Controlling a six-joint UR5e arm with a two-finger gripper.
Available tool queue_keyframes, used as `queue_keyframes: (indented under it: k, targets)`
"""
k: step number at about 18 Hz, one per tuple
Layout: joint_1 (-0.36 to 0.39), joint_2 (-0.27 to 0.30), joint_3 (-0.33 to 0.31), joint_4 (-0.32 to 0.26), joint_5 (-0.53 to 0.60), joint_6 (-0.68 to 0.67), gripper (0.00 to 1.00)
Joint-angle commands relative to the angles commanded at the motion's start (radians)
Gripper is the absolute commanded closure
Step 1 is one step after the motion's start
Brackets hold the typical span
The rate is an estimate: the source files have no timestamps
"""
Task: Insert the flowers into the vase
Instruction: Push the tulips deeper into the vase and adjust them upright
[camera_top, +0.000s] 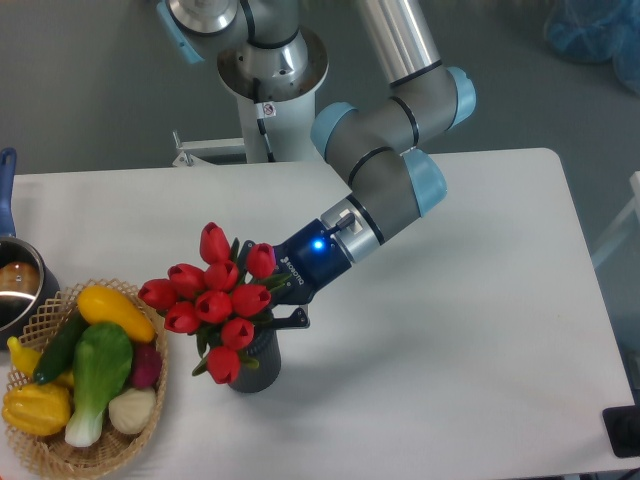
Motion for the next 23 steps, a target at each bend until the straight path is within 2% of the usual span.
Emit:
queue_keyframes:
  k: [10, 14, 21, 23]
  targets:
    - [0.006, 0.000, -0.028, 0.000, 0.002, 0.032, 0.92]
    - [0.006, 0.000, -0.032, 0.000, 0.002, 0.049, 0.89]
    - [0.009, 0.000, -0.035, 0.002, 0.002, 0.060, 0.74]
    - [0.008, 0.000, -0.037, 0.000, 0.002, 0.058, 0.73]
